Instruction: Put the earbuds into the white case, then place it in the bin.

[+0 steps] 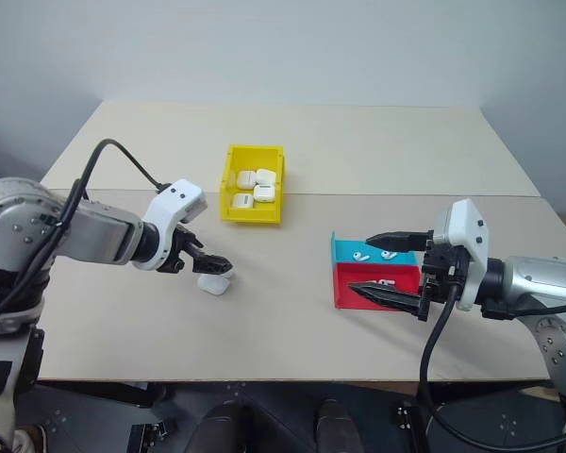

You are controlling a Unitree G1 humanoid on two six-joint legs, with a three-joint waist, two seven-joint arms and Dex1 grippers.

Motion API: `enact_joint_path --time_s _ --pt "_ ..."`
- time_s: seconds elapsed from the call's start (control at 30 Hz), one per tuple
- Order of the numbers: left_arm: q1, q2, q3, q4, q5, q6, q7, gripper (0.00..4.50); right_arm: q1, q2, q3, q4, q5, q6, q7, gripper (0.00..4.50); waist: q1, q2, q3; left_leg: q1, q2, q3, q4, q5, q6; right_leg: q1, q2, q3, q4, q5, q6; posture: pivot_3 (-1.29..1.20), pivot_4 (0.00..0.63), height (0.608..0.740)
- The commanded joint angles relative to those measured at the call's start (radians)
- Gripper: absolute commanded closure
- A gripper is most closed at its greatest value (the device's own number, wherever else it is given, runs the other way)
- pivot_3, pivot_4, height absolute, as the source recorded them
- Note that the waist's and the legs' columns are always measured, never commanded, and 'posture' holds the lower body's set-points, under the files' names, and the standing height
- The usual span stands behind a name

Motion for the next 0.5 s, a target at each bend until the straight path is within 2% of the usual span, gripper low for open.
enact_joint_path --time_s 0.03,0.1,0.2,0.37,0.5 --pt "-0.140 0.076 -0.213 0.098 -0.145 0.004 0.044 0.00 -0.008 0.000 -0.033 -0.023 0.018 -0.008 -0.007 0.02 0.000 0.000 0.000 0.000 0.000 0.000 0.000 0.000 0.000 0.000 0.000 0.000 0.000 0.000 0.000 0.00 0.150 0.740" --pt "-0.201 0.091 -0.317 0.160 -0.223 0.004 0.059 0.00 -0.009 0.001 -0.031 -0.022 0.017 -0.010 -0.009 0.02 0.001 0.000 0.000 0.000 0.000 0.000 -0.001 0.000 0.000 0.000 0.000 0.000 -0.001 0.000 0.000 0.00 0.150 0.740" --pt "-0.234 0.068 -0.383 0.210 -0.271 0.004 0.126 0.00 -0.010 0.002 -0.030 -0.023 0.019 -0.009 -0.014 0.02 0.003 0.000 0.000 0.000 0.000 0.000 -0.001 0.000 0.000 0.000 0.000 0.000 -0.001 0.000 0.000 0.00 0.150 0.740" --pt "-0.277 0.022 -0.452 0.330 -0.405 0.004 0.257 0.00 -0.013 0.002 -0.031 -0.026 0.022 -0.006 -0.026 0.02 0.005 0.000 0.000 -0.001 0.000 0.000 0.000 0.000 0.000 0.000 0.000 0.000 -0.001 0.000 0.000 0.00 0.150 0.740" --pt "-0.244 -0.001 -0.430 0.317 -0.445 -0.021 0.400 0.00 -0.018 0.001 -0.031 -0.029 0.026 -0.001 -0.035 0.02 0.005 0.000 0.000 -0.001 0.000 0.000 0.000 0.000 0.000 -0.001 0.000 0.000 -0.001 0.000 0.000 0.00 0.150 0.740"
